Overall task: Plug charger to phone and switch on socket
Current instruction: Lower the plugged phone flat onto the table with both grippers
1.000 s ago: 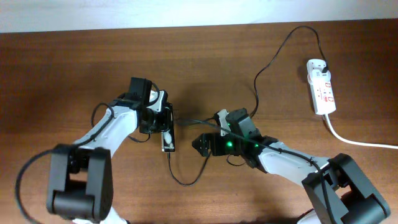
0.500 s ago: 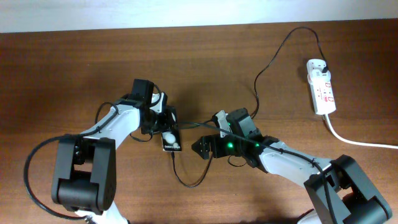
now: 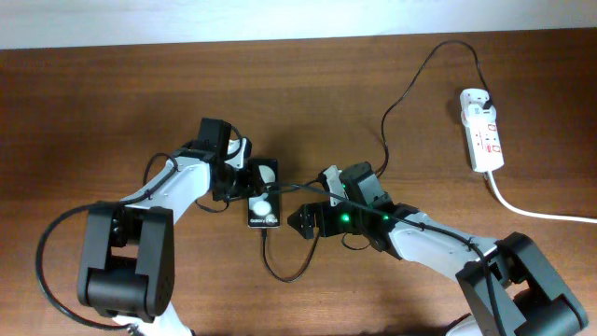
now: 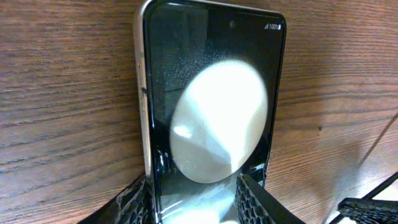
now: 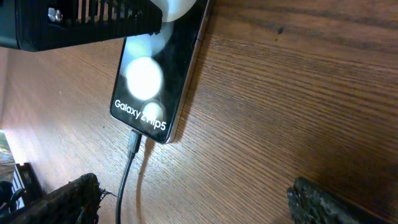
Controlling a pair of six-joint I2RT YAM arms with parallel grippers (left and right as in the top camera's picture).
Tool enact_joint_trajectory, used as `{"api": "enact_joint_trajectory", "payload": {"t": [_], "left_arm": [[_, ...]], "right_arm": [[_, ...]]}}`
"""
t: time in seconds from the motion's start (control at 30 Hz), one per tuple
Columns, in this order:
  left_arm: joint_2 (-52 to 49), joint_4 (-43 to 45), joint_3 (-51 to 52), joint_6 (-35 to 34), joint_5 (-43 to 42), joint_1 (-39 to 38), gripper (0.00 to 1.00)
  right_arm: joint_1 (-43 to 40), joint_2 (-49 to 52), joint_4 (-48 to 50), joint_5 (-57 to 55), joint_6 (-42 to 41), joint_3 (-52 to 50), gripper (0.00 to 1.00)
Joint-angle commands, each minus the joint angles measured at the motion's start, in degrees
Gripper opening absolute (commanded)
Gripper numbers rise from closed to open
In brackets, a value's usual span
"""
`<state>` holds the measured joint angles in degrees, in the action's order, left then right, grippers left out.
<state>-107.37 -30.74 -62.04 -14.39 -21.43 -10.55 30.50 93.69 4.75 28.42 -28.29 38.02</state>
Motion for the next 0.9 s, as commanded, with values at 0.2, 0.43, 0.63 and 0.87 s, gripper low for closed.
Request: {"api": "enact_joint_trajectory", "payload": {"t": [0.2,0.43,0.63,0.87], "left_arm": [[-0.6,0.1,0.2,0.5,1.3,-0.1,0.49],[-0.6,0.0,0.1,-0.4,1.1,0.7,0.38],[-0.6,-2.4,0.1,-3.0,0.7,7.1,0.27],[-0.6,-4.2,0.1,-2.9,3.2,11.7,0.75]], "right_arm": [[-0.2,0.2,0.2,0.3,0.7,-0.5,0.99],[-0.2,0.2,0.2,0.3,0.7,-0.5,0.99],[-0.2,0.2,0.1,0.3,0.7,-0.5,0.99],[-0.2,0.2,0.2,0.3,0.7,-0.5,0.99]]}}
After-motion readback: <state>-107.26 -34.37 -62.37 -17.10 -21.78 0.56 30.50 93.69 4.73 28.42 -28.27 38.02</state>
